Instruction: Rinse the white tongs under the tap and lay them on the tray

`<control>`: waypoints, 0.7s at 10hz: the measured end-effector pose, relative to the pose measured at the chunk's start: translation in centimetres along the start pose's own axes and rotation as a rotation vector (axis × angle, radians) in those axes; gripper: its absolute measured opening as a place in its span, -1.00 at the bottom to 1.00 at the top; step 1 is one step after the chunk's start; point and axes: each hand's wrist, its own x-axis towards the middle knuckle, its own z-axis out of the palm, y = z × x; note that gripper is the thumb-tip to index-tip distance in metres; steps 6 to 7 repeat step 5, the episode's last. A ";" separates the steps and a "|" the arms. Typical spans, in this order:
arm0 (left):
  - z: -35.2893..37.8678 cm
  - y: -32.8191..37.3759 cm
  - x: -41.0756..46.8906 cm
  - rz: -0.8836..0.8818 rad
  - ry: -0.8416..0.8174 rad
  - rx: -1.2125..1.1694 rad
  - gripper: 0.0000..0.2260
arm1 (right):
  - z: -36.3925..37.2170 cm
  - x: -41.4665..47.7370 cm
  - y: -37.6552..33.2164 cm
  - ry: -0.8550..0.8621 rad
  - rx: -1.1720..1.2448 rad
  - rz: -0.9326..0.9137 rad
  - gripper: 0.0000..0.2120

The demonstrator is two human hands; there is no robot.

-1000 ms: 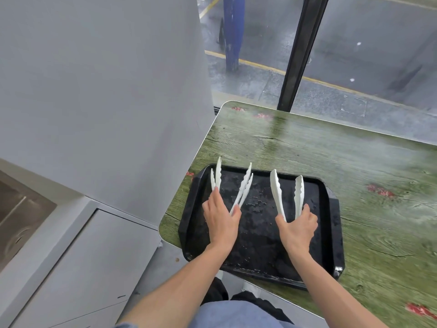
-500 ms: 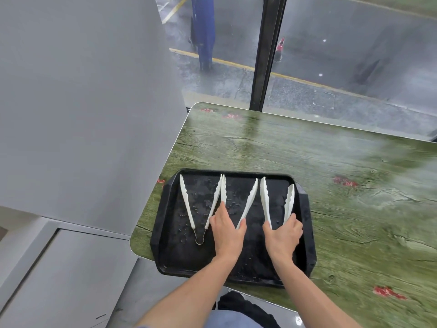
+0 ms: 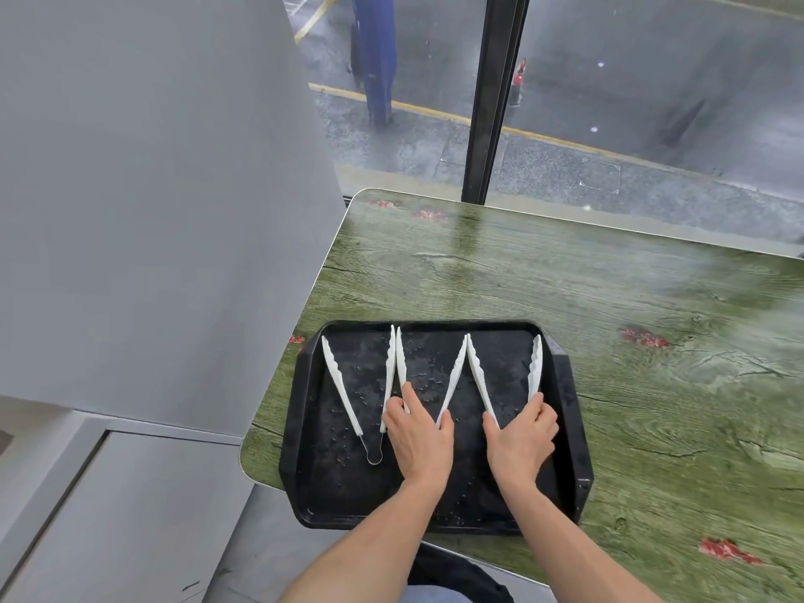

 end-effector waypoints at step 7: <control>-4.5 0.6 2.5 0.264 0.013 0.113 -0.76 | -2.0 0.4 -2.6 0.104 -0.071 -0.175 -0.58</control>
